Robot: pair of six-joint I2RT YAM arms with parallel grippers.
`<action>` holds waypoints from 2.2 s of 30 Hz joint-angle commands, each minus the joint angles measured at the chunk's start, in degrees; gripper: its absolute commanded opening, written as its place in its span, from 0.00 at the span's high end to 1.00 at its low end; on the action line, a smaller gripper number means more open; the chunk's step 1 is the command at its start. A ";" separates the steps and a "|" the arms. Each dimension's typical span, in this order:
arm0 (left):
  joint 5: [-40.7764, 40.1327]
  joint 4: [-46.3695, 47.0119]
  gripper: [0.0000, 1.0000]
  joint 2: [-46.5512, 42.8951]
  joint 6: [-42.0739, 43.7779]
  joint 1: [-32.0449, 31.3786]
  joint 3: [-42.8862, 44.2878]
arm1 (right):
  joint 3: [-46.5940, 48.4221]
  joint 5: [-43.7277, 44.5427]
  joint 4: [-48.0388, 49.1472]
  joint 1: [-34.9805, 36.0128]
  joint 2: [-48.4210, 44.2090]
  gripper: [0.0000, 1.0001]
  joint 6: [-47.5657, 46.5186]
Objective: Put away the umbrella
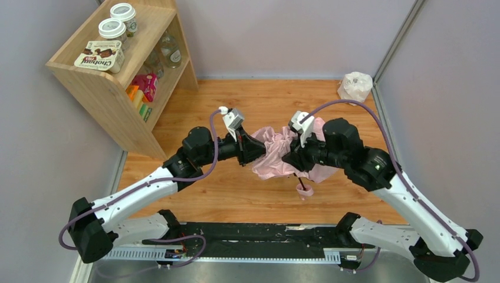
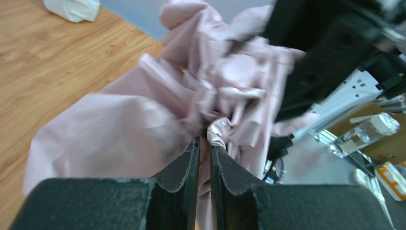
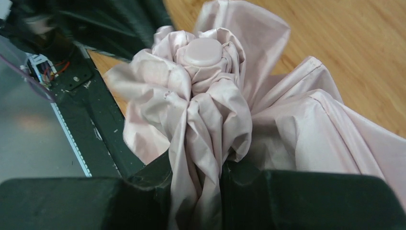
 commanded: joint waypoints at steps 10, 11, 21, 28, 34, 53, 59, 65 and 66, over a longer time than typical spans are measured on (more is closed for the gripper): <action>-4.87 -3.73 0.68 4.48 -3.77 0.19 1.95 | 18.28 3.87 -13.84 -5.34 15.41 1.00 -7.05; -7.01 -5.00 0.63 1.51 -2.46 0.28 1.61 | 18.90 4.23 -15.08 -5.52 15.78 1.00 -7.32; -24.36 -23.74 0.41 -13.02 -4.55 3.79 -2.61 | 20.91 3.25 -21.94 -6.75 20.51 1.00 -10.40; -9.87 -16.35 0.31 -1.28 -7.19 5.64 -1.65 | 29.35 1.77 -26.60 -7.10 32.63 1.00 -13.30; -6.50 -8.80 0.34 4.03 -11.58 5.64 -5.85 | 33.75 -2.87 -26.60 -11.04 44.85 1.00 -15.67; -5.28 -4.50 0.26 13.85 -11.49 11.18 -9.29 | 34.73 -5.17 -20.28 -11.85 58.85 1.00 -16.82; -7.11 -1.40 0.51 26.16 -11.41 11.35 -4.91 | 33.58 -7.45 -21.06 -12.11 56.13 1.00 -17.70; -1.16 8.31 0.79 36.36 -13.42 12.41 -3.57 | 32.97 -9.57 -21.59 -12.46 53.05 1.00 -17.87; -0.88 9.13 0.86 37.85 -14.04 12.41 -3.66 | 32.79 -9.30 -21.50 -12.55 53.04 1.00 -17.96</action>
